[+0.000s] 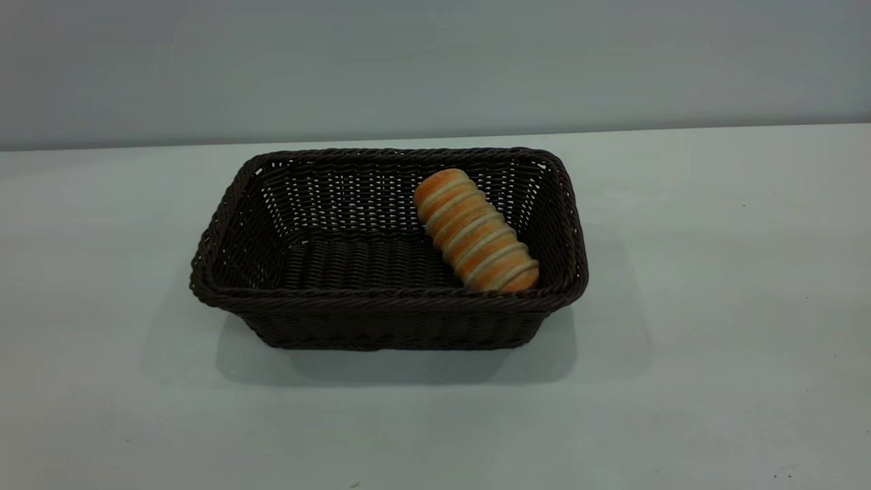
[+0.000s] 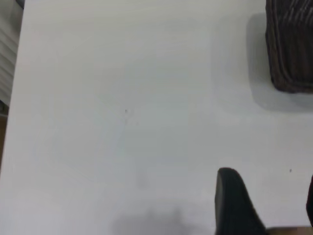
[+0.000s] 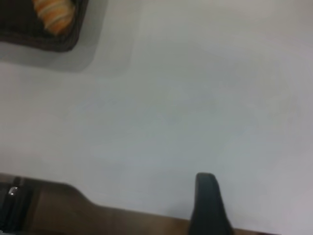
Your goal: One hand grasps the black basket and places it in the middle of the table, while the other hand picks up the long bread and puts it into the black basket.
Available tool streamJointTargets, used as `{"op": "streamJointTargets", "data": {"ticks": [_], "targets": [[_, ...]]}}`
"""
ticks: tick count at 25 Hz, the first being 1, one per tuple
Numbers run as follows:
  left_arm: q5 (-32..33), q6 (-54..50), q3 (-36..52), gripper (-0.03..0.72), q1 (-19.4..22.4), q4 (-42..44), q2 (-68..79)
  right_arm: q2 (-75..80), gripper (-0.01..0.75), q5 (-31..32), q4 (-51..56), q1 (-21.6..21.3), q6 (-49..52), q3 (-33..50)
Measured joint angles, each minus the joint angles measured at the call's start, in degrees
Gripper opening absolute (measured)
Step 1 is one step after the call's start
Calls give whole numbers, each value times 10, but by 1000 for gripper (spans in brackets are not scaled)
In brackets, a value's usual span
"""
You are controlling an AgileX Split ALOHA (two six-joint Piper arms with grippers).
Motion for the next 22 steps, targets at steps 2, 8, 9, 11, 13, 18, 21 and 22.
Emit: {"op": "streamJointTargets", "data": {"ticks": [2,8,9,11,13,18,21,22], "targets": [[6,0,23,428,0,-8,-41,-26,517,1,4,0,-3,24],[9,0,90,428,0,-18,-166,-113,499,-15,3,0,-26,102],[10,0,100,428,0,-19,-182,-127,495,-19,3,0,-27,115],[10,0,124,428,0,-19,-217,-151,492,-30,3,0,-28,136],[12,2,144,428,0,-19,-245,-171,492,-41,2,0,-26,155],[14,2,172,428,0,-19,-295,-196,491,-55,1,2,-17,184],[17,3,176,428,0,-19,-304,-200,491,-55,0,11,-15,189],[17,3,176,428,0,-19,-305,-200,491,-55,-3,11,-12,190]]}}
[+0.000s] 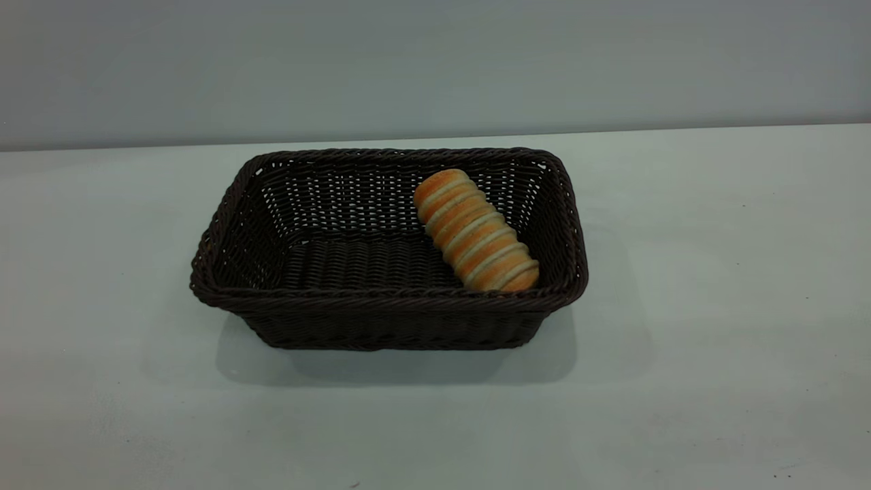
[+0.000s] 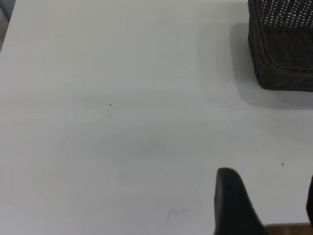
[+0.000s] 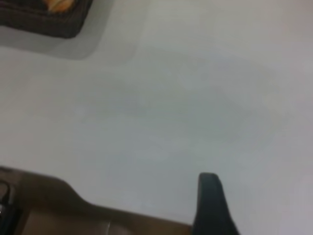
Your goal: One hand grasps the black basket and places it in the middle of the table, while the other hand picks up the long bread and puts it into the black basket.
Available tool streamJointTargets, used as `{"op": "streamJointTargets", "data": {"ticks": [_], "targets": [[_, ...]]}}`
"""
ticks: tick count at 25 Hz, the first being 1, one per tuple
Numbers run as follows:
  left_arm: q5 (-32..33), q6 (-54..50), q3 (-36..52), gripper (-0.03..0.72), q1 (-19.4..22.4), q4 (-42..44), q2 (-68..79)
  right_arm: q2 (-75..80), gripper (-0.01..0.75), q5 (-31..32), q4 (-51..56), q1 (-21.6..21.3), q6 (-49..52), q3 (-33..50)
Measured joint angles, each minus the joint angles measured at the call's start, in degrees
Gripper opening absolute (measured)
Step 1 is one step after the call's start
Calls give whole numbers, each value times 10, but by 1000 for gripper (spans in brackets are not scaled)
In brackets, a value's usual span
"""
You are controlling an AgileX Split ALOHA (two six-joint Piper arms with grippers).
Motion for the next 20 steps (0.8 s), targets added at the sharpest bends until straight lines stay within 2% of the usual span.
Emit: {"op": "streamJointTargets", "data": {"ticks": [5,20], "targets": [[5,1,0,428,0,0,0,0,491,0,-20,0,34,3],[14,16,38,428,0,0,0,-5,491,0,-25,0,34,4]]}}
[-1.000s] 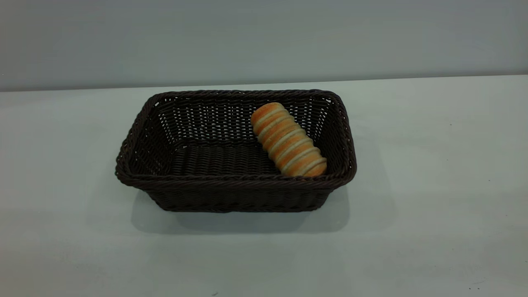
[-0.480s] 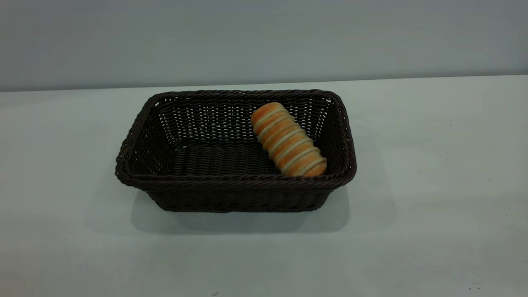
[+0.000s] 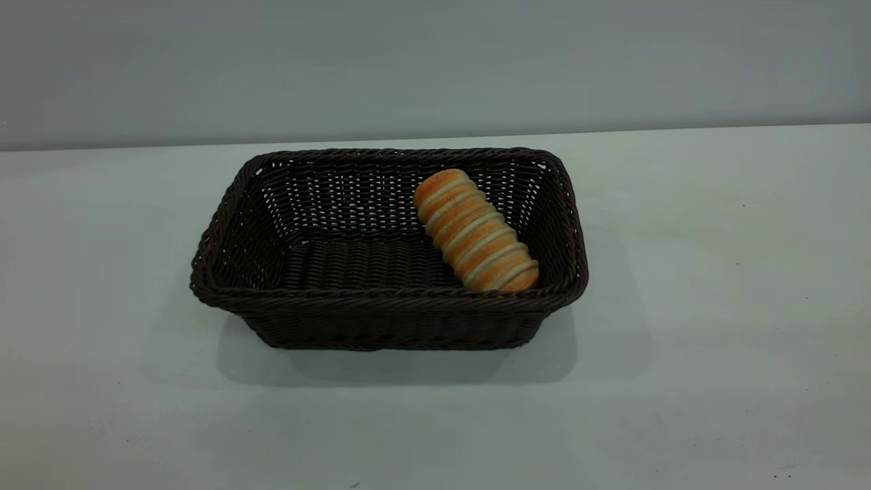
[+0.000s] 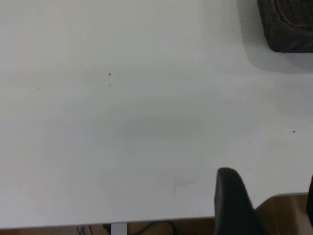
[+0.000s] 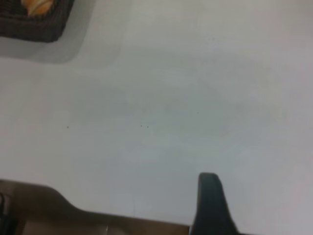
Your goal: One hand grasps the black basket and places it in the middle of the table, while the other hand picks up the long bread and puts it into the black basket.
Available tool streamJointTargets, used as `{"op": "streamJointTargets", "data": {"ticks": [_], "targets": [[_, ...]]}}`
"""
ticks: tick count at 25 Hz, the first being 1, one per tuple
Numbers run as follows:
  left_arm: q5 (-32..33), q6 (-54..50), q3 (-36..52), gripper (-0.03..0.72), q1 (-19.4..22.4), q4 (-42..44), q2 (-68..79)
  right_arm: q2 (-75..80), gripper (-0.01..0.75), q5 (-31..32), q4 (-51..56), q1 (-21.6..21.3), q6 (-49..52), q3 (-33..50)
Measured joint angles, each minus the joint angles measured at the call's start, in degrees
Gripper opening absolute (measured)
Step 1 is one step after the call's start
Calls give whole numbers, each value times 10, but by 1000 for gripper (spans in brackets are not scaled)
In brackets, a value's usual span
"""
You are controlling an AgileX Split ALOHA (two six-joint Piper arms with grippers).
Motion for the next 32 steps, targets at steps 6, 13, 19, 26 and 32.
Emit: {"op": "streamJointTargets", "data": {"ticks": [6,13,19,26,32], "targets": [[0,0,0,428,0,0,0,0,491,0,0,0,0,0],[-1,0,0,428,22,-1,0,0,491,0,0,-6,0,0],[-2,0,0,428,59,-1,-34,-37,491,1,0,-49,0,0],[-2,1,0,428,59,-1,-35,-41,491,3,0,-56,0,-1],[-2,1,0,428,59,-1,-35,-41,491,3,0,-57,0,-1]]}}
